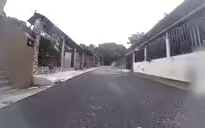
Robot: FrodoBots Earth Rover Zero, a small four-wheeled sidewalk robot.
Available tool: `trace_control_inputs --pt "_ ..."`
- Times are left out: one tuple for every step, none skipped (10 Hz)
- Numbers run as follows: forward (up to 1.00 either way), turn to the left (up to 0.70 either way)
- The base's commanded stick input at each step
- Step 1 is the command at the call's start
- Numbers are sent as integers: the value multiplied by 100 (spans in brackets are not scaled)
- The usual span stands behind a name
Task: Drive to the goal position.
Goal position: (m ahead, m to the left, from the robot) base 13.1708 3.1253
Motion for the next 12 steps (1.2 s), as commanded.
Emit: trace_control_inputs --pt "50 1" --pt "50 1" --pt "50 1" --pt "50 1" --pt "50 1" --pt "50 1" --pt "50 1" --pt "50 1" --pt "50 1" --pt "50 1" --pt "50 1" --pt "50 1"
